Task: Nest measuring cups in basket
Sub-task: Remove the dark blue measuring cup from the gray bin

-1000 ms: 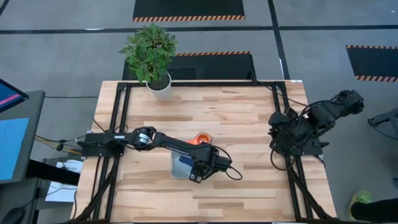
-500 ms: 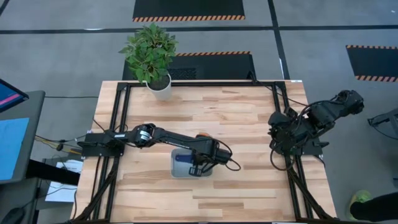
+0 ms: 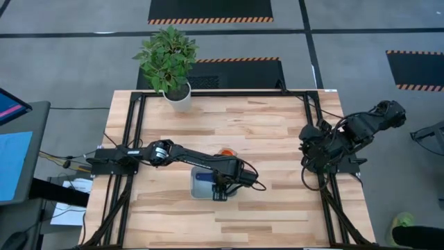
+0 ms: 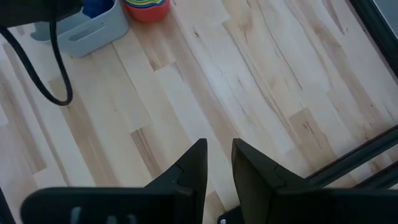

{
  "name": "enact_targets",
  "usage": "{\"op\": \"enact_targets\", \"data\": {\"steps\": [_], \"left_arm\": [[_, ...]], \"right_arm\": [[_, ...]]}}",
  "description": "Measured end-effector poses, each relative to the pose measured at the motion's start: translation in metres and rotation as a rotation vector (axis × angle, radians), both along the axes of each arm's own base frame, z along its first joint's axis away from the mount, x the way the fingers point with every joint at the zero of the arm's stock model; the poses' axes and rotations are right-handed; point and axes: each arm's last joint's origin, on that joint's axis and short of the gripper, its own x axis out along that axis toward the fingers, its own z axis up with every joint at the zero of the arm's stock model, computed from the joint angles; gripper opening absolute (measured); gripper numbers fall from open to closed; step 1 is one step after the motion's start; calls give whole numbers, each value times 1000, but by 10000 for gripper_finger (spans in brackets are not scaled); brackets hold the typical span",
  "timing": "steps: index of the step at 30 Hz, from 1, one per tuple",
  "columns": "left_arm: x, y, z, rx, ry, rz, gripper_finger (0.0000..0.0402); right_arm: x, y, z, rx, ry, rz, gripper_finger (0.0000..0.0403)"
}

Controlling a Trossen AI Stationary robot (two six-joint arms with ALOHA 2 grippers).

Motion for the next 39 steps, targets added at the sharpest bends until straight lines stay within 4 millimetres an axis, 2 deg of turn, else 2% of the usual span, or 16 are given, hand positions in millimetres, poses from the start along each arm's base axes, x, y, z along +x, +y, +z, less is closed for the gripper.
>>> {"op": "enact_targets", "data": {"steps": [4, 7, 13, 22, 24, 27, 33, 35, 39], "left_arm": [[-1, 2, -3, 73, -1, -12, 230], [-1, 2, -11, 71, 6, -33, 246], [-6, 3, -41, 89, 63, -54, 249], [0, 2, -47, 83, -19, -103, 244], [2, 2, -47, 77, -41, -116, 227], [3, 2, -48, 77, -49, -122, 176], [4, 3, -49, 84, -51, -135, 25], [4, 3, -47, 94, -46, -129, 12], [3, 5, -45, 123, -36, -95, 30]], "right_arm": [[0, 0, 0, -2, 0, 2, 98], [0, 0, 0, -2, 0, 2, 98], [0, 0, 0, -1, 0, 2, 98], [0, 0, 0, -1, 0, 1, 98], [0, 0, 0, 0, 0, 1, 98], [0, 0, 0, 2, -1, -3, 98], [0, 0, 0, 3, -2, -5, 98], [0, 0, 0, 4, -2, -5, 98], [0, 0, 0, 4, -2, -6, 98]]}}
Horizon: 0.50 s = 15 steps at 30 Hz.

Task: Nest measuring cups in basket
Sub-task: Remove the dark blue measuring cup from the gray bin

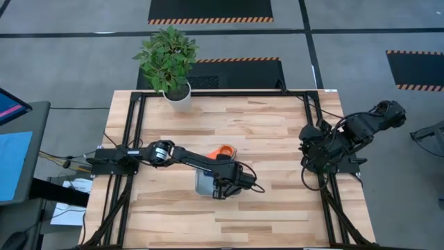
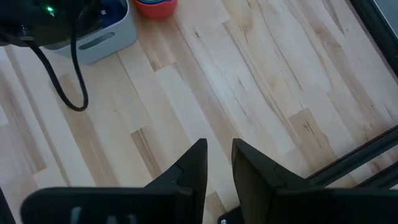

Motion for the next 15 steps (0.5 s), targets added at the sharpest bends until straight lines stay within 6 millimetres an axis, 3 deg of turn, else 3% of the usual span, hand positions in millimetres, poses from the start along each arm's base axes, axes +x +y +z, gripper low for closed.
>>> {"op": "enact_targets", "data": {"steps": [9, 15], "left_arm": [[-9, -3, 10, 24, 94, -28, 133], [-4, -8, 28, 40, 27, -64, 208]], "right_arm": [[0, 0, 0, -2, 1, 4, 98], [0, 0, 0, -3, 1, 5, 98]]}}
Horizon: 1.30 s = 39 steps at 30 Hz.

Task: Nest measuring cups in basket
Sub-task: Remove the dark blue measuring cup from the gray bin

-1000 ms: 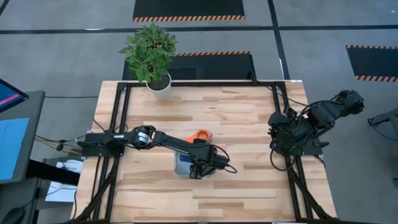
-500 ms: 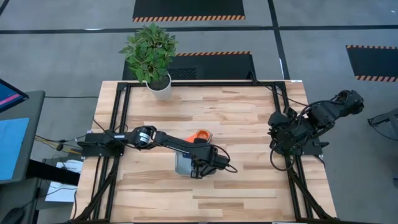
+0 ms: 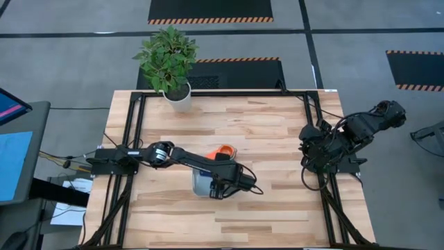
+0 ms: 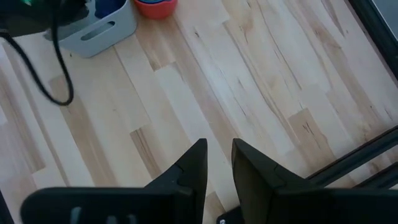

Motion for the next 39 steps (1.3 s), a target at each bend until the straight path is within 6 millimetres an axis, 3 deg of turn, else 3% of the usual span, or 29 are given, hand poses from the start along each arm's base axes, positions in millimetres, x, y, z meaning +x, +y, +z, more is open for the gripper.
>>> {"op": "enact_targets", "data": {"steps": [11, 21, 39], "left_arm": [[11, 3, -4, 29, -92, -113, 244], [17, 14, -4, -16, -127, -59, 284], [16, 23, -25, -55, -30, 98, 285]], "right_arm": [[0, 0, 0, 0, 1, 2, 98], [0, 0, 0, 3, 3, 3, 98], [0, 0, 0, 3, 4, 5, 98]]}}
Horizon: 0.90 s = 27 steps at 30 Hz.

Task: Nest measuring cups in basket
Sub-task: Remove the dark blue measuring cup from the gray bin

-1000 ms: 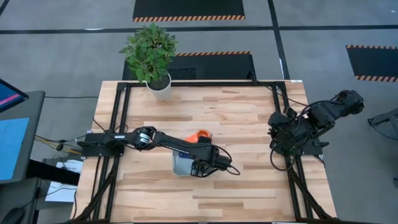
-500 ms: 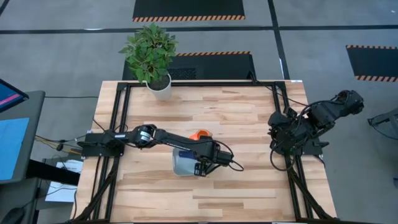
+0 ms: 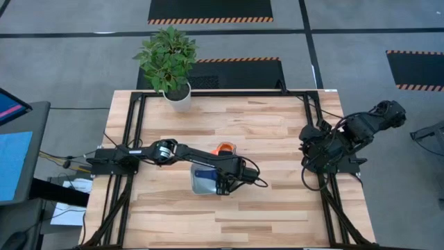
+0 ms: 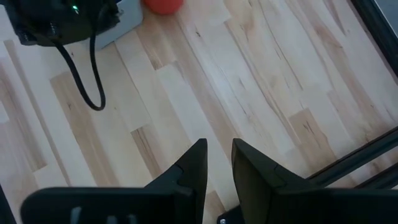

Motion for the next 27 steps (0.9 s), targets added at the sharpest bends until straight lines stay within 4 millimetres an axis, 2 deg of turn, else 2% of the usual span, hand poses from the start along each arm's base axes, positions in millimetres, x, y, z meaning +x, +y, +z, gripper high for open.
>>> {"op": "enact_targets", "data": {"steps": [5, 9, 13, 18, 20, 27], "left_arm": [[1, 0, -1, -22, -3, -5, 265], [1, 0, -1, -25, -7, -2, 219], [2, 1, -1, -26, -9, -3, 140], [1, 1, -2, -22, -5, -6, 20], [1, 1, -2, -17, 0, 0, 11], [-4, 3, 7, 12, 71, 25, 21]], "right_arm": [[0, 0, 0, 0, 0, 0, 98], [0, 0, 0, 0, 0, 0, 98], [0, 0, 0, 1, 0, -1, 98], [0, 0, 0, 0, 0, -1, 98], [0, 0, 0, 0, 0, -1, 98], [0, 0, 0, 0, 0, -1, 98]]}}
